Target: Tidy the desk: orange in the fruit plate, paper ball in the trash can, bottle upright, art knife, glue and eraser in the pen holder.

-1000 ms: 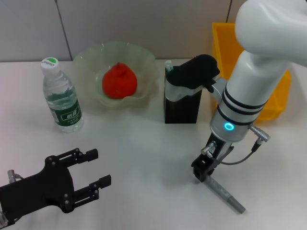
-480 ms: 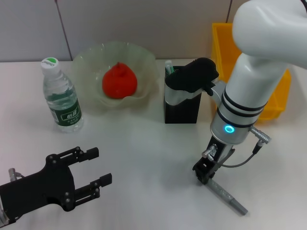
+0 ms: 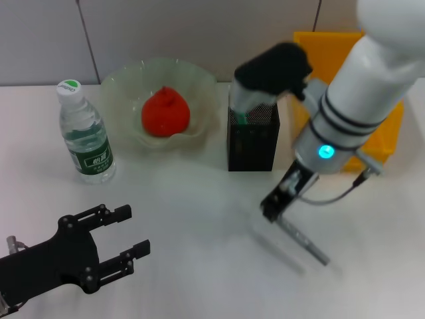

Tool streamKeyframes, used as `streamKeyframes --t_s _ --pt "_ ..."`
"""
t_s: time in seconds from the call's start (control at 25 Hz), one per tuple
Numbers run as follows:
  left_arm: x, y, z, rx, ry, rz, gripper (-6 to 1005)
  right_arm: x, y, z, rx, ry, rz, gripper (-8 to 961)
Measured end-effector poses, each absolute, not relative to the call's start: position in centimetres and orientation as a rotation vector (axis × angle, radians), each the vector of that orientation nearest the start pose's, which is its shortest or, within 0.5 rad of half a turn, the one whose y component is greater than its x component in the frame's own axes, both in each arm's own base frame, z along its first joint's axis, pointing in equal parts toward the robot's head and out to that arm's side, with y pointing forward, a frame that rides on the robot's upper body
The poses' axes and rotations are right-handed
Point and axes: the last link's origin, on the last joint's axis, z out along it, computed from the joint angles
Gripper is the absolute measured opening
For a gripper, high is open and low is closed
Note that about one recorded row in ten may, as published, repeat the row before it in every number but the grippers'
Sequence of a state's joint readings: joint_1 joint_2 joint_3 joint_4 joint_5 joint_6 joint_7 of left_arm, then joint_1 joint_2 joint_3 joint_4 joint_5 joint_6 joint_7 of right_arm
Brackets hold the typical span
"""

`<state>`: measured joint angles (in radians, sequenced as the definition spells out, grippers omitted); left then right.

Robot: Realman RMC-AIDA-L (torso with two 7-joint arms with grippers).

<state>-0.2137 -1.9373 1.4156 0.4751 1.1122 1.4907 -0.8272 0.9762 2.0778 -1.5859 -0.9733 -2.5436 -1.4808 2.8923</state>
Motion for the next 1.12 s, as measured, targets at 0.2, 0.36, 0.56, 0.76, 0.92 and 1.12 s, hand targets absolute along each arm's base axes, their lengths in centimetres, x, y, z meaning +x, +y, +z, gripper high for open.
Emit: streamKeyframes --t_s 0.2,0.36,0.56,0.76,0.92,1.12 --pt "-31.5 24.7 -0.8 -2.547 -0.353 -0.872 669 10.1 39.1 -3.6 -2.514 0.922 -0.521 139" --pt "-32.2 24.5 -0.6 -2.520 -0.404 -0.871 670 8.6 40.2 -1.1 -2.487 0.827 -0.321 138" --pt "-32.3 24.4 -0.5 -2.504 -0.421 -0.882 670 7.3 41.5 0.9 -2.420 0.700 -0.103 138" --pt "-32.2 24.6 -0.3 -2.479 -0.430 -0.894 670 6.9 42.6 0.9 -2.374 0.584 0.011 137" --pt "-32.3 24.6 -0.3 -2.468 -0.434 -0.897 671 7.0 43.1 -0.2 -2.360 0.534 0.032 133" --pt "-32.3 24.6 -0.2 -2.457 -0.437 -0.900 671 7.6 43.8 -1.6 -2.339 0.481 0.055 145"
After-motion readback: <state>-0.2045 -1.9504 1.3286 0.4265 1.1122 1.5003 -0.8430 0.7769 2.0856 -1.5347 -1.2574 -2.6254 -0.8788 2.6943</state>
